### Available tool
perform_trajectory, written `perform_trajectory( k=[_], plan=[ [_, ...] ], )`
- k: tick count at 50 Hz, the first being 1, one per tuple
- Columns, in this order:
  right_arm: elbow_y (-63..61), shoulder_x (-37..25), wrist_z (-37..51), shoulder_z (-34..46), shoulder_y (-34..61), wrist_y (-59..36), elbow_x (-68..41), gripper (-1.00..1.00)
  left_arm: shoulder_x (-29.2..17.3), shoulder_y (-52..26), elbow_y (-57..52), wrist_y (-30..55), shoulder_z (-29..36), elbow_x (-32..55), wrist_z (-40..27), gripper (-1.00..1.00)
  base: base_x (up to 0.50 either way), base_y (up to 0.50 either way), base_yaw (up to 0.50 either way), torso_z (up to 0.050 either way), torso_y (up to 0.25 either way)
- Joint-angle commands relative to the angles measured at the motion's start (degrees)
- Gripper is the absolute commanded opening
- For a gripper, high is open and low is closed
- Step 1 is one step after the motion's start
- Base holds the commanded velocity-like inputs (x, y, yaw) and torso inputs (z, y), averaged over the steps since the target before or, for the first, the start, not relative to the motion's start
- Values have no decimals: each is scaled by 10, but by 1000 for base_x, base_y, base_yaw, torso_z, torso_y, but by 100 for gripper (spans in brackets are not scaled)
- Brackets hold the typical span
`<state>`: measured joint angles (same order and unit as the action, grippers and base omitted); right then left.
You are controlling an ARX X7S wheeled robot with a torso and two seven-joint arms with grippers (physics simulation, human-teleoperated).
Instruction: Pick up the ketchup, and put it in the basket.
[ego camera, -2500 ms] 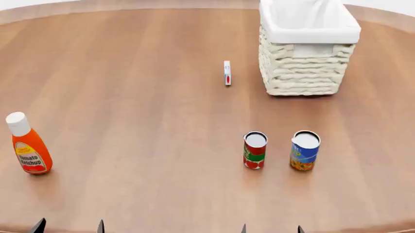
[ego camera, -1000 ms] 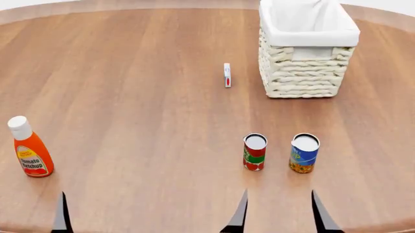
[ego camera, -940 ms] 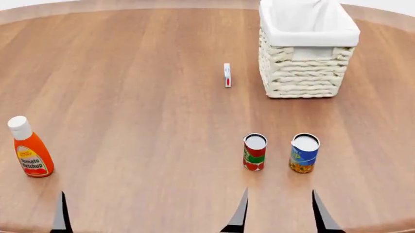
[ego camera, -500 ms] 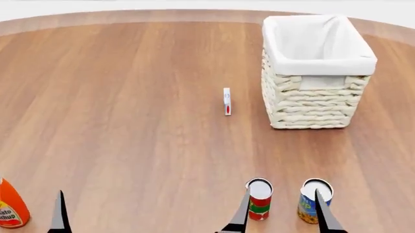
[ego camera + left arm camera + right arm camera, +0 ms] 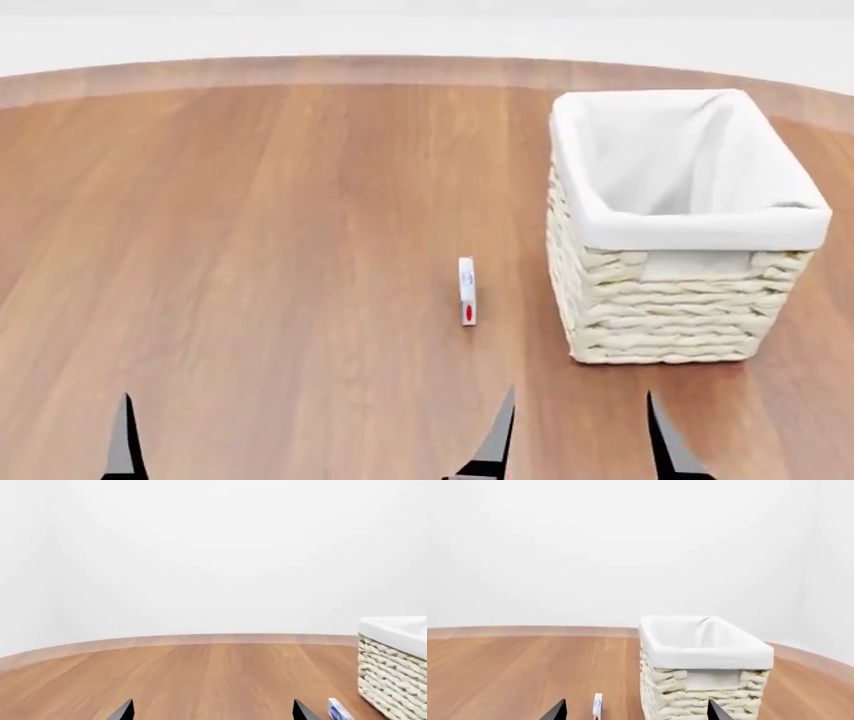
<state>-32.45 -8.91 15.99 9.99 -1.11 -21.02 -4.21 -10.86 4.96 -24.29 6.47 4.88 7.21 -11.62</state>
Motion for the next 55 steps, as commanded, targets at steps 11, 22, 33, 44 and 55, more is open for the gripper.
perform_trajectory(
  k=[11, 22, 33, 44, 55],
  plan=[
    [6, -9, 9, 8, 3, 0, -7, 100, -7, -1, 11, -6, 10, 0, -6, 100, 500, 0, 0, 0, 0],
    [12, -17, 10, 26, 6, -5, 2, 100, -12, -3, 17, -6, 16, -1, -9, 100, 357, 0, 0, 0, 1],
    [9, -19, 17, 25, 6, -8, -2, 100, -14, -7, 21, -8, 18, 1, -13, 100, 0, 0, 10, 0, 0],
    [14, -21, 21, 27, 7, -4, -9, 100, -18, -10, 29, -13, 23, 3, -18, 100, 0, 0, 495, 0, 0],
    [12, -25, 23, 29, 7, -2, -16, 100, -24, -10, 32, -14, 30, 6, -24, 100, 0, 0, 500, 0, 0]
  ],
)
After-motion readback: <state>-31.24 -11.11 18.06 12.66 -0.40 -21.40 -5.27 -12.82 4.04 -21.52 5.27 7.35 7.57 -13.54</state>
